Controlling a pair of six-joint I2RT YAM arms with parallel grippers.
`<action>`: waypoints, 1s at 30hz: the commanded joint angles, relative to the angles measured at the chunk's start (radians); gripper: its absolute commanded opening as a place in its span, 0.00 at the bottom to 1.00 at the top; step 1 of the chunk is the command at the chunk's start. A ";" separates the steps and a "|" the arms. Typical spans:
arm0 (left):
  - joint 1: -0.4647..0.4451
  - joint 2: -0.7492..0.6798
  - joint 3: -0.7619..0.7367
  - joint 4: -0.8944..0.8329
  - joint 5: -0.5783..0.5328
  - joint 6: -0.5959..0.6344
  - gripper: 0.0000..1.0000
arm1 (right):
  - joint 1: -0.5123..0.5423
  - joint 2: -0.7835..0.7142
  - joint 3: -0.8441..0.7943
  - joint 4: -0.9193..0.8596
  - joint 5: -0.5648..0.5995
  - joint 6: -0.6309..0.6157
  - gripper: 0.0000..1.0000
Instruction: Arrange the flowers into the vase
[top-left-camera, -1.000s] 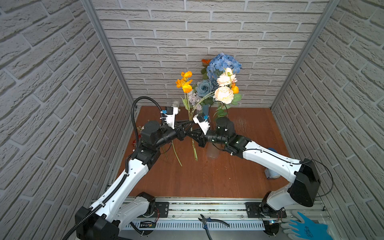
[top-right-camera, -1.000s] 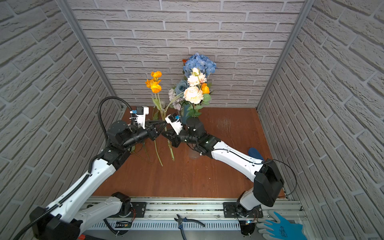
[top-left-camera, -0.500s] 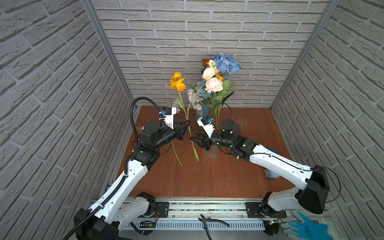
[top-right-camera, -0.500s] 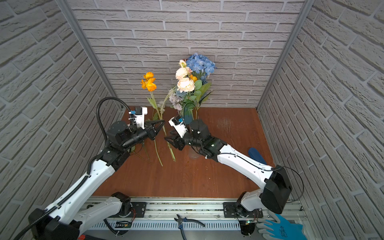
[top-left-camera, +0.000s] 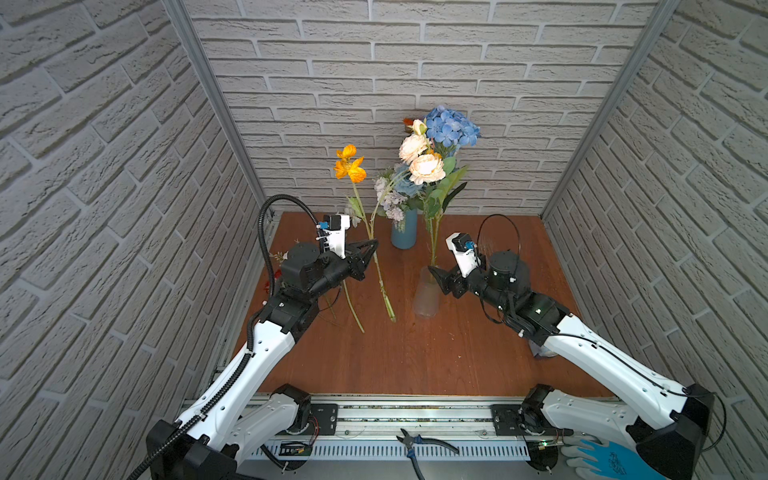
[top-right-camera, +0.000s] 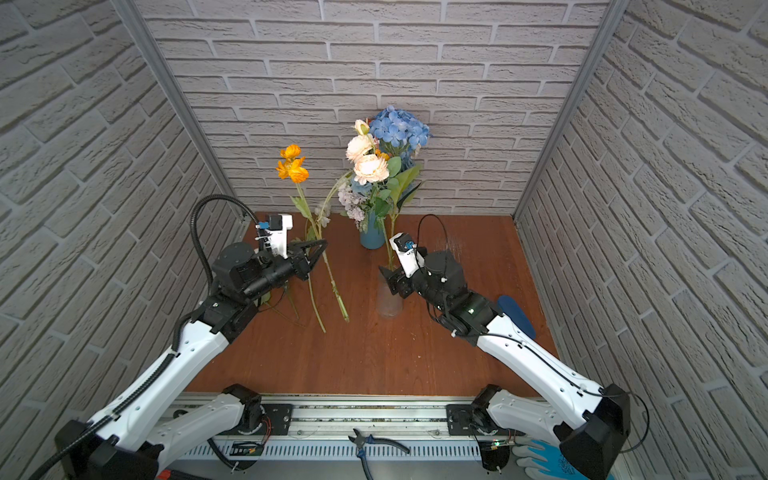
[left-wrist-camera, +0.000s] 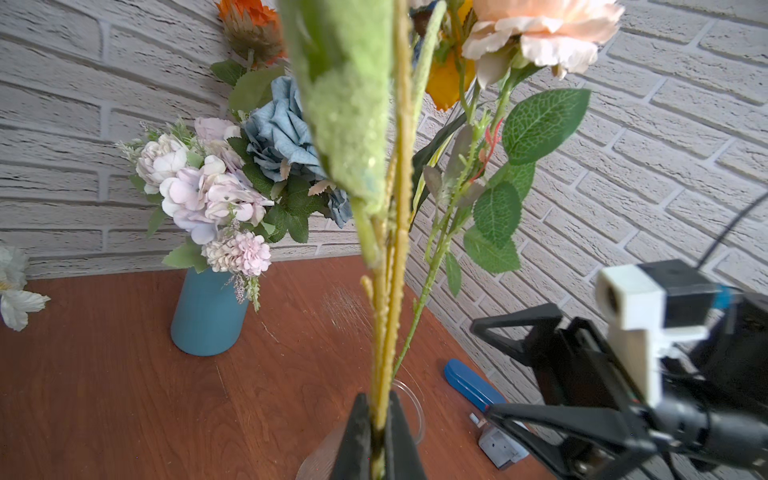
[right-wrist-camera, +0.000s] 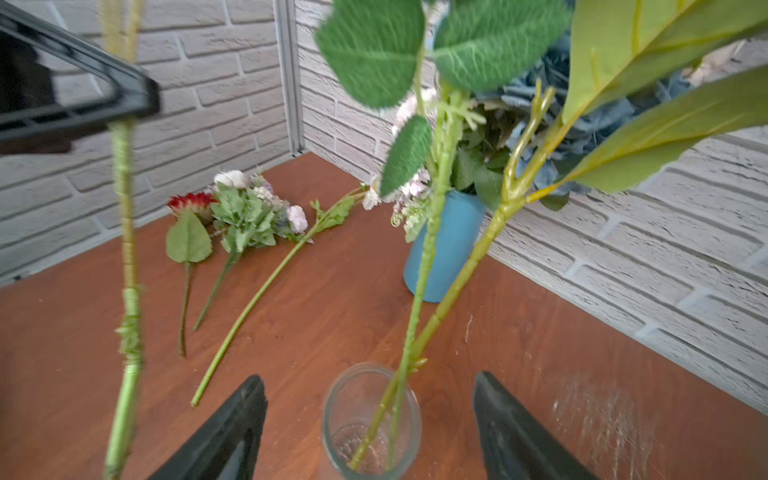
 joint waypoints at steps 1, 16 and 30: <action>-0.003 -0.029 0.014 0.035 0.013 0.009 0.00 | -0.014 0.050 0.018 0.108 0.005 -0.031 0.79; -0.012 -0.031 0.005 0.041 0.026 0.007 0.00 | -0.032 0.182 0.032 0.334 0.132 -0.030 0.30; -0.005 -0.044 -0.007 -0.031 -0.083 0.054 0.00 | -0.032 -0.011 -0.168 0.389 0.070 0.011 0.06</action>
